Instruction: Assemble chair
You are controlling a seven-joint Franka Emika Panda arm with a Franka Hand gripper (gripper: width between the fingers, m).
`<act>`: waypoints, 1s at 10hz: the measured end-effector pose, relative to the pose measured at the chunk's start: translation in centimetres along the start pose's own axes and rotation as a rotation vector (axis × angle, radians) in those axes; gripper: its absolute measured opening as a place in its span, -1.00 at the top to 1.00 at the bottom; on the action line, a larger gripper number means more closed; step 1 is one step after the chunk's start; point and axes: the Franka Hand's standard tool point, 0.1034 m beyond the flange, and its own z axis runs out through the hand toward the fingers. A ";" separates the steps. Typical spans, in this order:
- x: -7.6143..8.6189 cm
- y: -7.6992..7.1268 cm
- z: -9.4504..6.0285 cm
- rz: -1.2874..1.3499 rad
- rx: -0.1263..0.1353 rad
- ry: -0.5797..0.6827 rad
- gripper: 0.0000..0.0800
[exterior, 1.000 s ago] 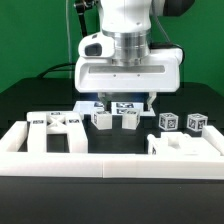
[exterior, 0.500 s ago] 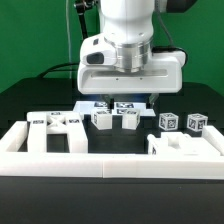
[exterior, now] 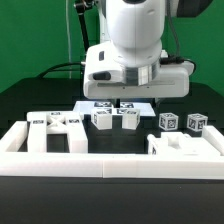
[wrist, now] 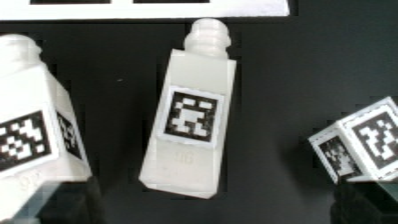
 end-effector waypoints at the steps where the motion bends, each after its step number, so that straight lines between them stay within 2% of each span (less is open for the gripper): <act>1: -0.1 0.4 0.8 0.009 0.006 -0.092 -0.62; 2: 0.1 0.7 1.1 0.013 0.010 -0.158 -0.62; 3: 0.3 0.7 1.3 0.015 0.011 -0.169 -0.62; 10: 0.6 1.2 2.1 0.066 0.011 -0.177 -0.62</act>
Offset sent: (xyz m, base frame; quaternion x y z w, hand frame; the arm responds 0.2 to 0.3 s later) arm 0.0000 0.0000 0.0000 0.0000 0.0000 0.0000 1.0000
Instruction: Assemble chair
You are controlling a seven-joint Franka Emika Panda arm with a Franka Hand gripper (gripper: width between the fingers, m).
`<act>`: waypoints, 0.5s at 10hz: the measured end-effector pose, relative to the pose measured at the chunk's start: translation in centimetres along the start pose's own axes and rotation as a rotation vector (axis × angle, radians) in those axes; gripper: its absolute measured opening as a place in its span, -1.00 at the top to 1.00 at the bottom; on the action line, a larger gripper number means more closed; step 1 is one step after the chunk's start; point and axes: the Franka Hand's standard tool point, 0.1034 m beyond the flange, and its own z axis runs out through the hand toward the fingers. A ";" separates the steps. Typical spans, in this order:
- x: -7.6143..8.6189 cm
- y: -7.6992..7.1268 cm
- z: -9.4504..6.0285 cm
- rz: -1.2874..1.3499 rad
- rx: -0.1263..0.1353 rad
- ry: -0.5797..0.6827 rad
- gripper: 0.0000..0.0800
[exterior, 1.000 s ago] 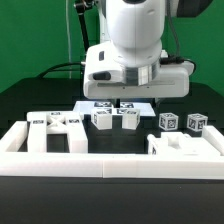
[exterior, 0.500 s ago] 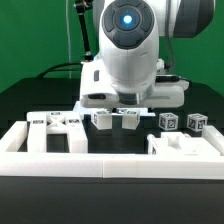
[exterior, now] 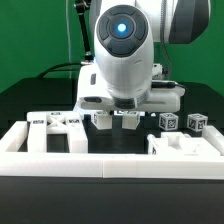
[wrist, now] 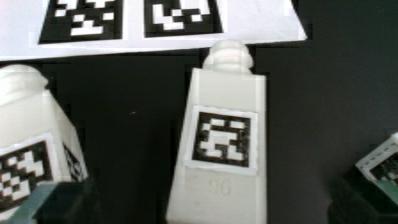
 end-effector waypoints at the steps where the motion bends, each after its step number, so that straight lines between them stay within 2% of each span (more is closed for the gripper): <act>1: 0.0 -0.4 0.1 -0.004 -0.004 -0.001 -0.62; 3: -0.1 -1.1 0.1 -0.014 -0.014 0.001 -0.62; 5: 0.1 -1.1 0.1 -0.018 -0.016 0.007 -0.62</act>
Offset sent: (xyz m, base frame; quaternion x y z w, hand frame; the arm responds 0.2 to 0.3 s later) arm -0.0014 0.0150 0.0072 0.0051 -0.0008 0.0055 1.0000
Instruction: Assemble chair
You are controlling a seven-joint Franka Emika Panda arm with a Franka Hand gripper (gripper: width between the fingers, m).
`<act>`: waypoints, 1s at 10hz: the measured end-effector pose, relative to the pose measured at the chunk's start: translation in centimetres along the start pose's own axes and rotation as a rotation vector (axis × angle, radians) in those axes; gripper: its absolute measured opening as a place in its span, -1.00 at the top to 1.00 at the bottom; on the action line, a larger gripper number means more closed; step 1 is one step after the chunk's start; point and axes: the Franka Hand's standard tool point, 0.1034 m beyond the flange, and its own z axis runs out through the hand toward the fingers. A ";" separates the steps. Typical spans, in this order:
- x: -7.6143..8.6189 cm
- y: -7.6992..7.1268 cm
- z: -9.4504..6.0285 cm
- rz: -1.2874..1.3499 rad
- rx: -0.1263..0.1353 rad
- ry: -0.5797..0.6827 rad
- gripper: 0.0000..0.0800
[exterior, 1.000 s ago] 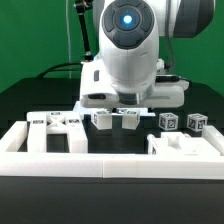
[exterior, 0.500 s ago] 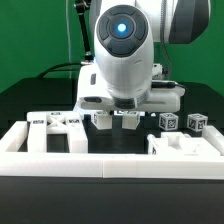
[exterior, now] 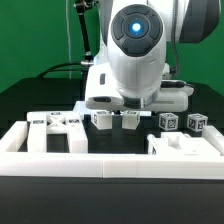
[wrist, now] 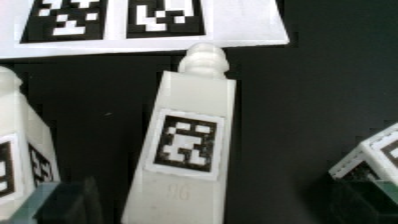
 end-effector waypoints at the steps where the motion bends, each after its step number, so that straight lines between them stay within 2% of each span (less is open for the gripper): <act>1: 0.4 0.3 0.3 -0.004 0.001 0.008 -0.62; 6: 1.0 0.7 1.3 0.000 0.002 0.005 -0.62; 10: 0.8 1.2 2.3 0.026 0.003 -0.015 -0.62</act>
Offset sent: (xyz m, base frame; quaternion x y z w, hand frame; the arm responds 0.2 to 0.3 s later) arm -0.0034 0.0011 -0.0072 -0.0005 0.0053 0.0033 1.0000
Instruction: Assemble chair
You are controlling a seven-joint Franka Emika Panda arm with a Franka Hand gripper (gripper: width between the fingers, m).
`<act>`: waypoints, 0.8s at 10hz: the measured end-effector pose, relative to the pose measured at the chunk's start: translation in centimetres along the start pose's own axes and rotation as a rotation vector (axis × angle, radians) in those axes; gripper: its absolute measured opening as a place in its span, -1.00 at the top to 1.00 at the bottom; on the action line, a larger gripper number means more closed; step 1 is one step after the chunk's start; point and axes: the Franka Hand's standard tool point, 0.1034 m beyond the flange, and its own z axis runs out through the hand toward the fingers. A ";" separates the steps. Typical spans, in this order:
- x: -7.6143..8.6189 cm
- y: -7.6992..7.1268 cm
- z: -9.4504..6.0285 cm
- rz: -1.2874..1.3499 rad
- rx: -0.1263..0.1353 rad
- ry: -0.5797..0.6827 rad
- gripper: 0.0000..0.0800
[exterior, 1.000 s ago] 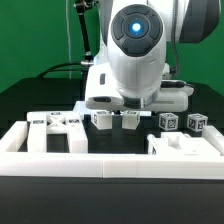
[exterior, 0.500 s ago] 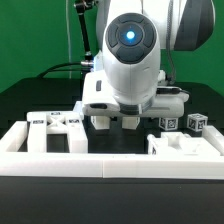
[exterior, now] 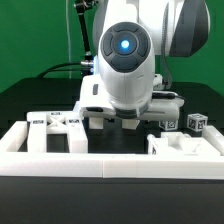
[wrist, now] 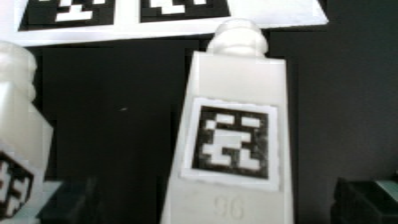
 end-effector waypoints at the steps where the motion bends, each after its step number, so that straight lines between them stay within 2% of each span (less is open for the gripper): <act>1: 0.1 0.0 0.0 -0.001 0.000 0.003 -0.62; 3: 0.1 -0.2 -0.1 -0.004 -0.002 0.005 0.03; 4: 0.1 -0.3 -0.1 -0.006 -0.004 0.007 0.28; 8: 0.1 -0.7 -0.3 -0.013 -0.009 0.013 0.28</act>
Offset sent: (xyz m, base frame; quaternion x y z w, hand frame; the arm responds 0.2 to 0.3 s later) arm 0.0054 0.0057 -0.0008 -0.0038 0.0096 -0.0043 0.9999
